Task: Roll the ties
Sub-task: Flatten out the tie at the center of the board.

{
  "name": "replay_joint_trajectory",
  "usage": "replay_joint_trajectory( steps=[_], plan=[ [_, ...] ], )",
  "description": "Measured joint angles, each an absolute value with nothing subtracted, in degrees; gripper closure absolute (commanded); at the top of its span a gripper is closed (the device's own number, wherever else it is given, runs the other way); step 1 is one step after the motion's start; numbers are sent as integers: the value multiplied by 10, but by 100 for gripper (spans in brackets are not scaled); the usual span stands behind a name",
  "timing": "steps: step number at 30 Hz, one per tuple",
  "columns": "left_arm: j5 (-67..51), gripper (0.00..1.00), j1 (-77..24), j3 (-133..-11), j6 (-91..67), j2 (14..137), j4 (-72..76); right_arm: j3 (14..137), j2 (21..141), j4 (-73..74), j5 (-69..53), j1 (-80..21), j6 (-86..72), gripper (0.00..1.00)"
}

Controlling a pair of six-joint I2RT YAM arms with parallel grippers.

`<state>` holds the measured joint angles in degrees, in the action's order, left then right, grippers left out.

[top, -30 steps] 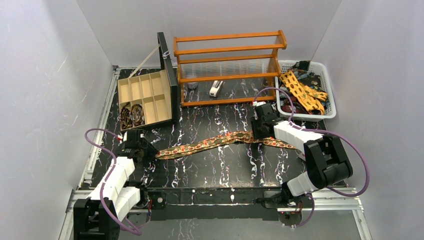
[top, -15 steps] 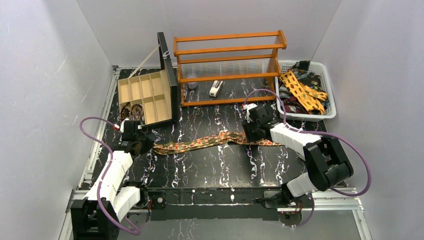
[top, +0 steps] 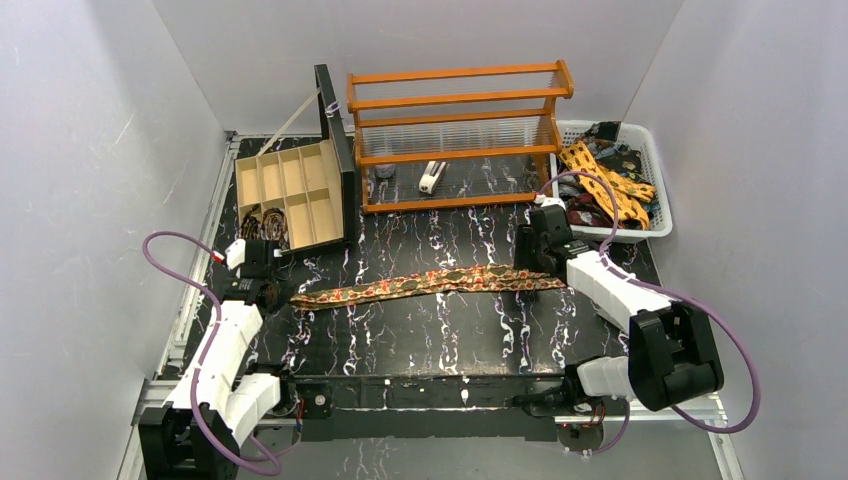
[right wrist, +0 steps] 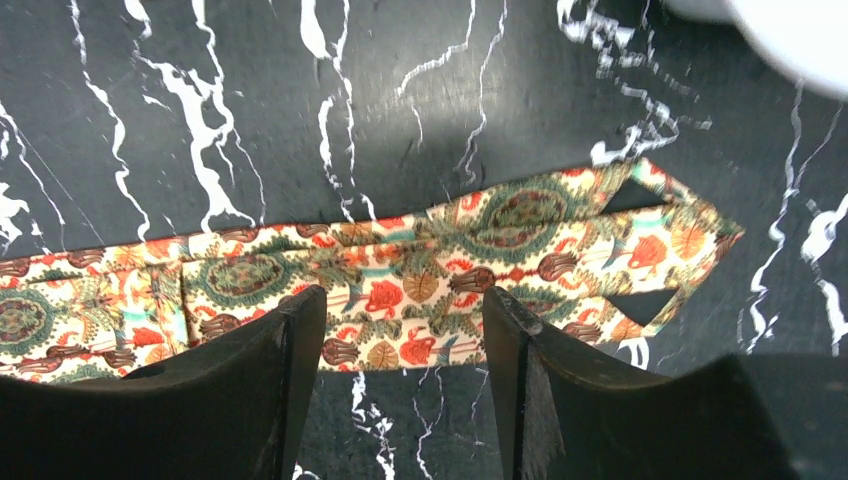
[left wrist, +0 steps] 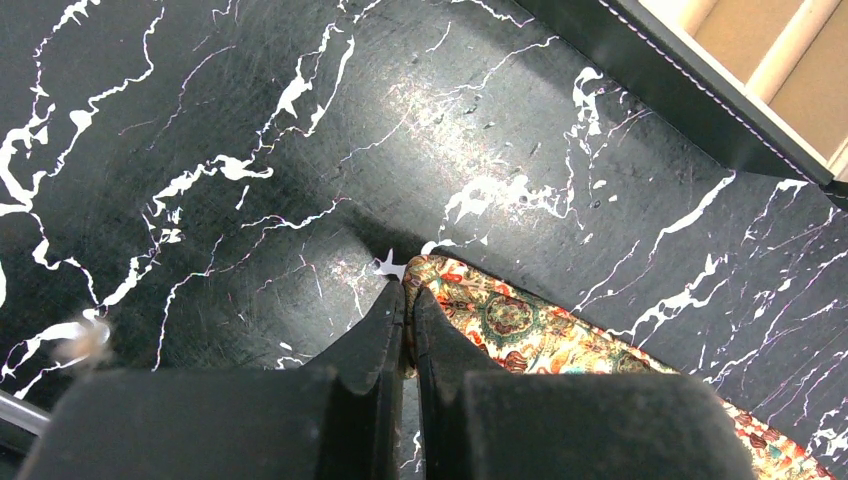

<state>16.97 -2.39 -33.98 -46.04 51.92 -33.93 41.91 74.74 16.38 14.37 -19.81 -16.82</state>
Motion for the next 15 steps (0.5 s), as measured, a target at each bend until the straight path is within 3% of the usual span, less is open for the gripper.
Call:
replay_joint_trajectory(
  steps=[15],
  plan=[
    [145,100,-24,-338,-456,519,-331,426,845,126,105,-105,-199,39]
  ],
)
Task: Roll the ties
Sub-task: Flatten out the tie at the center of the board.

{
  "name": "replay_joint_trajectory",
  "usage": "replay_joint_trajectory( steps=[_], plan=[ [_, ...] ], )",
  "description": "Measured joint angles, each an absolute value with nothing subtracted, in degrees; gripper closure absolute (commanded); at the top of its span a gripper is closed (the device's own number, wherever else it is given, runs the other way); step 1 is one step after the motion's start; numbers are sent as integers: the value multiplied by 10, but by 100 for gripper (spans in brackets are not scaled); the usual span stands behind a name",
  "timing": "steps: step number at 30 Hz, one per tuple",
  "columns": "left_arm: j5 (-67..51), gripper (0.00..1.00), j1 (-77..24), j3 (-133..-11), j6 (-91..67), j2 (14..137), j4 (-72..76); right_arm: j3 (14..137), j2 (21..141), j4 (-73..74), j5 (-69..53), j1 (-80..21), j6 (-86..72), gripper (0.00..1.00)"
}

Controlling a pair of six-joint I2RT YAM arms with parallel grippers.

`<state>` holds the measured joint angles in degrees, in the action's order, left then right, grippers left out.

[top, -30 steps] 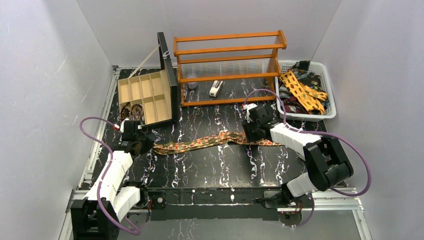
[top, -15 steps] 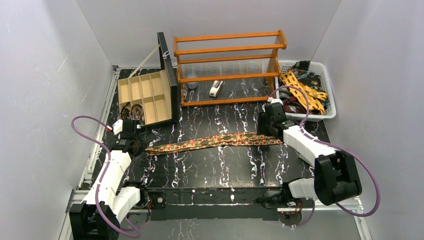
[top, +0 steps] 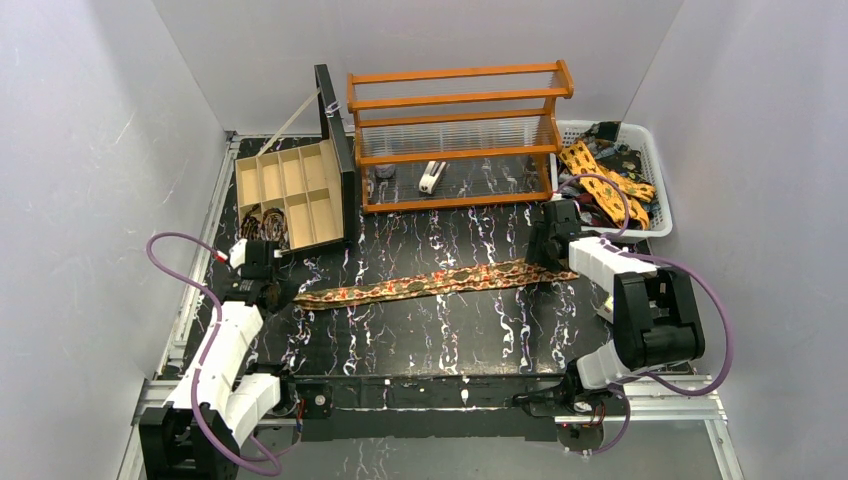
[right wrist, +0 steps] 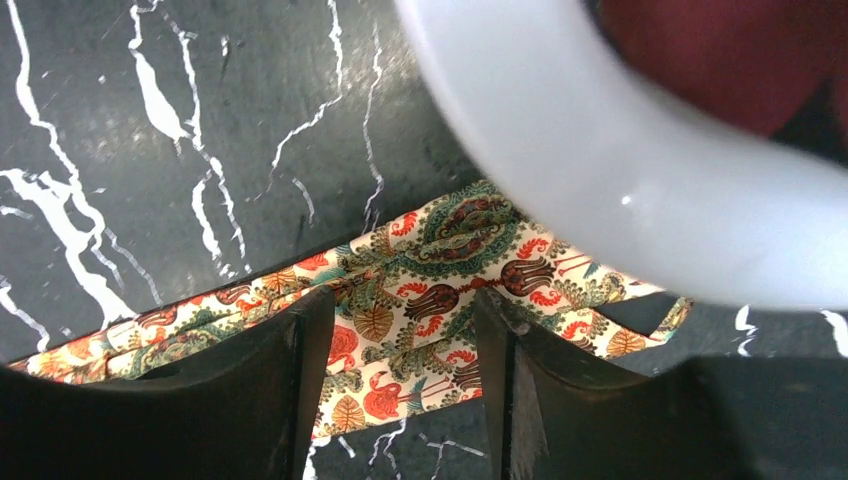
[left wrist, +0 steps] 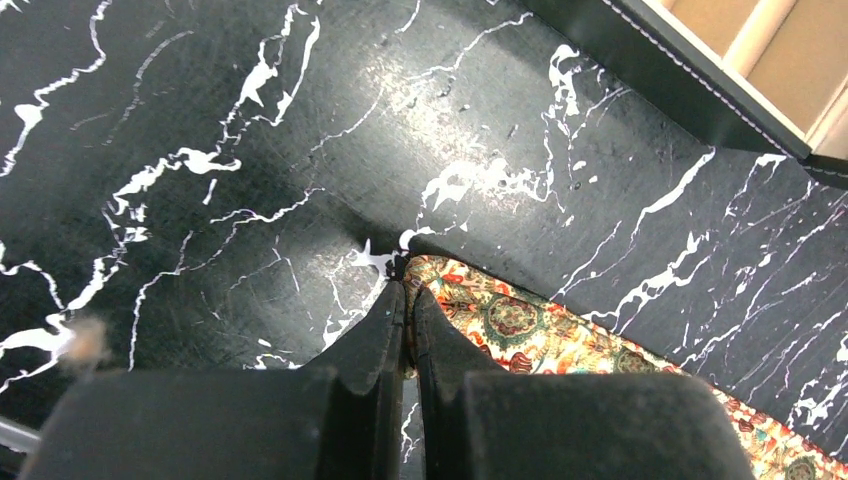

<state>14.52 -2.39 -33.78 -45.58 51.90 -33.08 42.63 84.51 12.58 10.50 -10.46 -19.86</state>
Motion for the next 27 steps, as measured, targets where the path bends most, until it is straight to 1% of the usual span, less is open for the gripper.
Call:
replay_joint_trajectory(
  steps=[10,17,18,21,26,27],
  plan=[
    [50,100,-24,-286,-476,517,-289,424,856,105,225,-105,-135,39],
    [36,100,-24,-269,-481,527,-273,413,842,88,244,-105,-95,39],
    [39,97,-24,-269,-479,528,-271,413,837,89,241,-105,-93,38],
    [46,67,-24,-270,-475,534,-271,414,800,102,221,-110,-93,36],
    [56,28,-24,-271,-478,534,-277,420,732,135,164,-124,-108,34],
    [58,23,-24,-271,-479,532,-280,421,719,141,146,-126,-112,33]
  ],
)
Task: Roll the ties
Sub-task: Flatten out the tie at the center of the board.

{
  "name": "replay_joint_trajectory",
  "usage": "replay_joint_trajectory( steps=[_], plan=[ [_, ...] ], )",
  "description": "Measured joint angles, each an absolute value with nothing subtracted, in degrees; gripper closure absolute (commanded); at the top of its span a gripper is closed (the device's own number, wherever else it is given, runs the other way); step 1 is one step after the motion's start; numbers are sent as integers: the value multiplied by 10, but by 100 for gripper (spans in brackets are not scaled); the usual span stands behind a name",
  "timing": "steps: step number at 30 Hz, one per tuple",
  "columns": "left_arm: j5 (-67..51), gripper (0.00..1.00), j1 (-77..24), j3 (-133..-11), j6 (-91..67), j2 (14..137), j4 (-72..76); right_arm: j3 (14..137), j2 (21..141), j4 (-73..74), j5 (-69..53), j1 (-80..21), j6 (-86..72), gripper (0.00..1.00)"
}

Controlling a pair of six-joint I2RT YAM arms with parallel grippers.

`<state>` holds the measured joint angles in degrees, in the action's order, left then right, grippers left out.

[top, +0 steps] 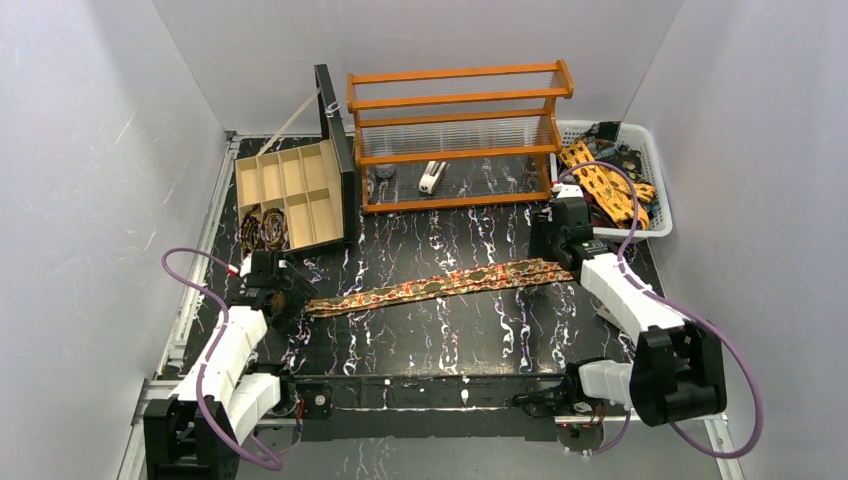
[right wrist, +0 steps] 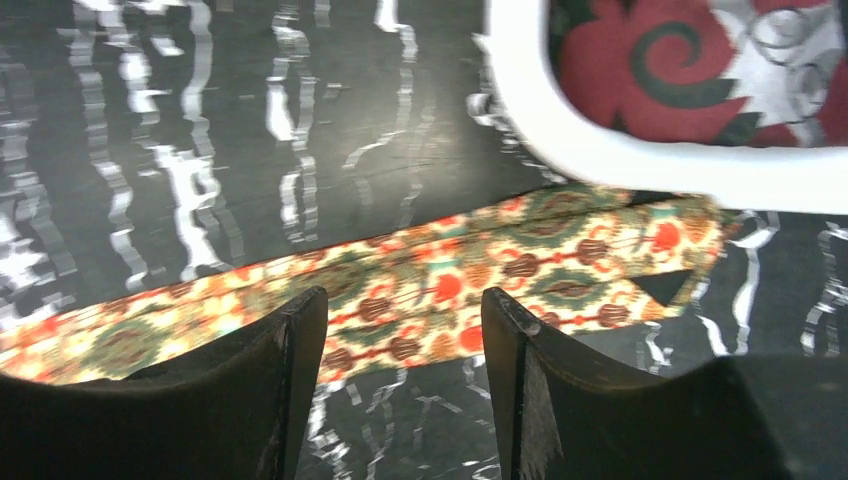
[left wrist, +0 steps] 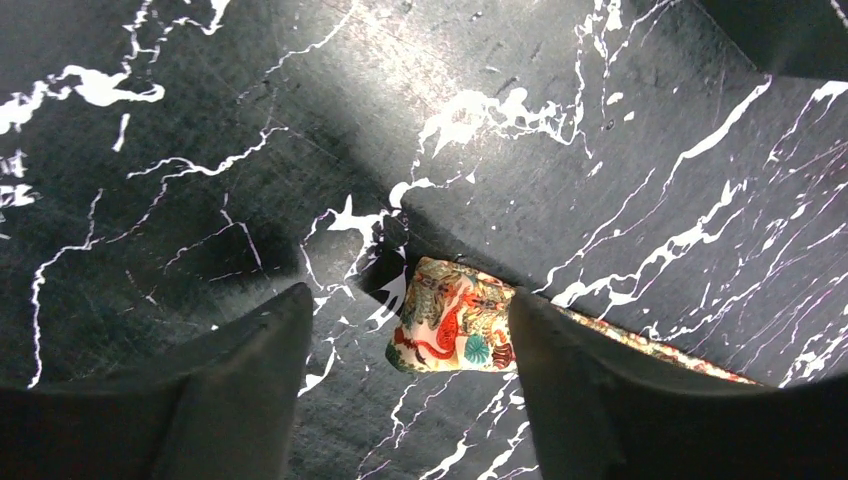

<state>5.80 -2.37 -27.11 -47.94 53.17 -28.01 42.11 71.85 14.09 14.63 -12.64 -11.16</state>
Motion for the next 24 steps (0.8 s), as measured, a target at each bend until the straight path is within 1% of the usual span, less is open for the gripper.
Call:
replay_joint_trajectory(
  steps=[2,4,7,9,10,12,14,15,18,21,22,23,24],
  plan=[
    [66,21,-24,-272,-487,522,-288,422,695,145,106,-132,-121,33],
    [73,21,-24,-272,-495,509,-294,422,668,142,55,-139,-135,32],
    [76,18,-24,-272,-500,490,-297,422,637,107,-6,-178,-164,32],
    [75,18,-24,-272,-501,485,-296,423,634,79,-34,-218,-175,37],
    [74,18,-24,-272,-501,485,-296,426,640,67,-46,-246,-178,43],
    [72,20,-24,-272,-501,485,-297,442,669,49,-65,-311,-178,53],
    [70,29,-24,-272,-504,485,-300,460,713,23,-79,-379,-177,63],
    [70,32,-24,-272,-506,485,-301,466,736,4,-85,-414,-177,66],
    [65,36,-24,-272,-516,485,-302,476,798,-46,-98,-494,-173,69],
    [63,43,-24,-269,-524,481,-302,510,876,-77,-104,-561,-159,75],
    [63,43,-24,-268,-528,477,-302,527,904,-89,-105,-577,-157,76],
    [63,41,-24,-266,-531,474,-302,542,930,-102,-106,-590,-156,77],
    [64,37,-24,-265,-533,470,-302,554,951,-112,-105,-600,-156,77]
  ],
)
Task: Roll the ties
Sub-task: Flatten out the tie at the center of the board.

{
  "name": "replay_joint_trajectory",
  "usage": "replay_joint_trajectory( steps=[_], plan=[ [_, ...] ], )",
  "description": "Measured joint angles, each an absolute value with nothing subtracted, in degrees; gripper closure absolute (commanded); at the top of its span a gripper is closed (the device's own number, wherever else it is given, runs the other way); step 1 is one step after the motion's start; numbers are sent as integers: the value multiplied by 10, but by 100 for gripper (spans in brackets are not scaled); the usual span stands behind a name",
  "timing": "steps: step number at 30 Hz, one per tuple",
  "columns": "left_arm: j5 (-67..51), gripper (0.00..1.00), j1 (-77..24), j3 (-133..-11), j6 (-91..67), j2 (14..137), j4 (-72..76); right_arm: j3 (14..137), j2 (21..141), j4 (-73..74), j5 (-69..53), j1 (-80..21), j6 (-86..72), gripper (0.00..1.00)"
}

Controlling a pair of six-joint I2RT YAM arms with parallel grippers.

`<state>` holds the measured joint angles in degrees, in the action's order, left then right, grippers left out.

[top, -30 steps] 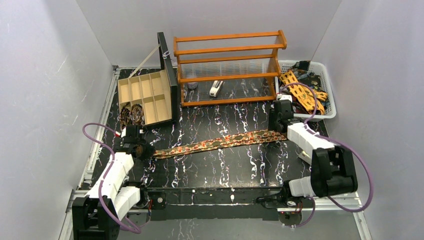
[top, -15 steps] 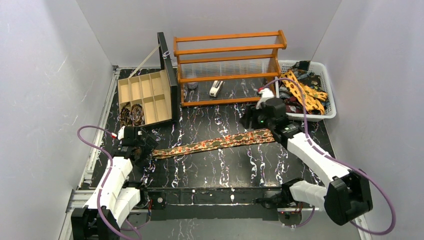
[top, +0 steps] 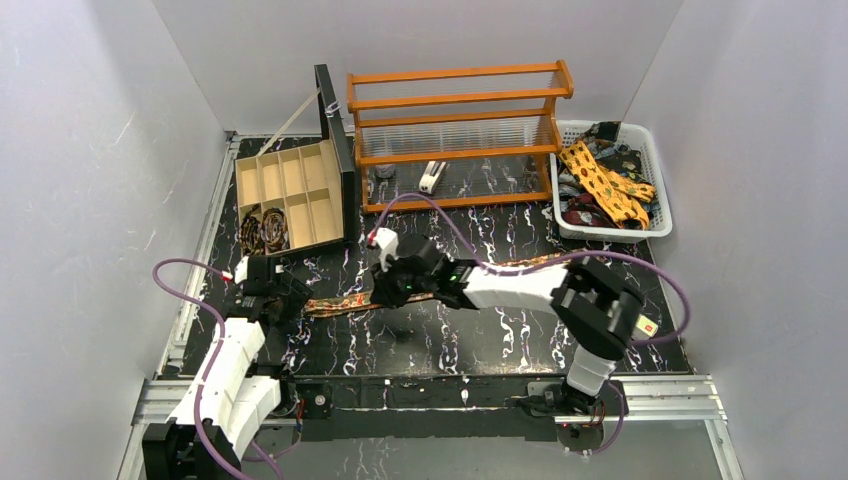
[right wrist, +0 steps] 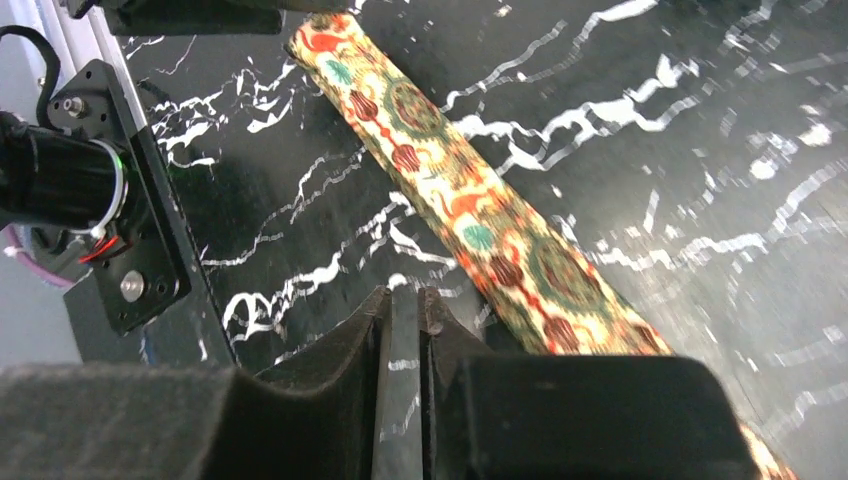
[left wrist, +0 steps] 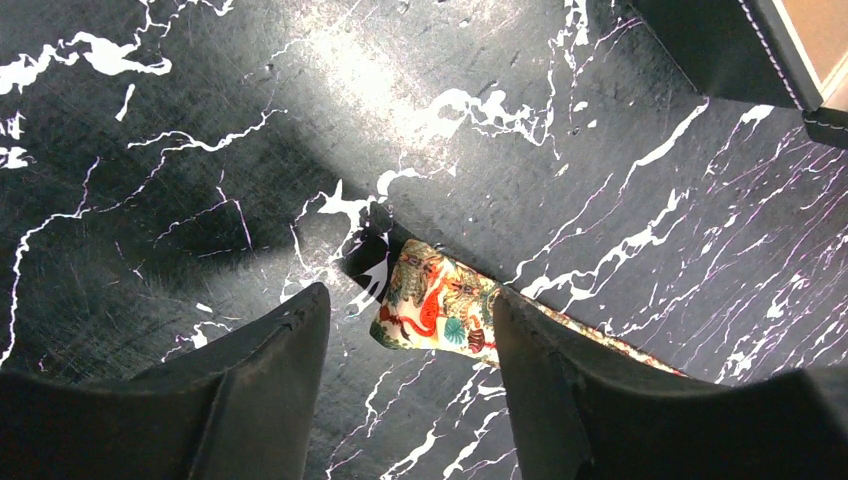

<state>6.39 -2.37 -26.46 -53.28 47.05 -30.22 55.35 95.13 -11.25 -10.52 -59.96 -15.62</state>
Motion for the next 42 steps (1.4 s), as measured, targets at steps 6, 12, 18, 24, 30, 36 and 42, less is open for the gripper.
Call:
replay_joint_trajectory(
  steps=[6,12,18,24,30,36,42],
  plan=[
    [72,29,-24,-261,-550,463,-310,601,1048,-179,-86,-647,-132,82],
    [105,34,-23,-266,-582,456,-353,656,1123,-230,-57,-676,-89,86],
    [130,36,-23,-275,-601,453,-387,729,1188,-238,-60,-680,-70,88],
    [146,37,-23,-286,-607,451,-406,774,1232,-230,-74,-687,-54,89],
    [149,43,-23,-289,-611,437,-410,808,1273,-224,-79,-700,-32,94],
    [137,46,-23,-276,-614,427,-391,808,1275,-225,-48,-710,-17,93],
    [128,44,-23,-265,-612,427,-373,808,1256,-192,-40,-710,6,77]
  ],
)
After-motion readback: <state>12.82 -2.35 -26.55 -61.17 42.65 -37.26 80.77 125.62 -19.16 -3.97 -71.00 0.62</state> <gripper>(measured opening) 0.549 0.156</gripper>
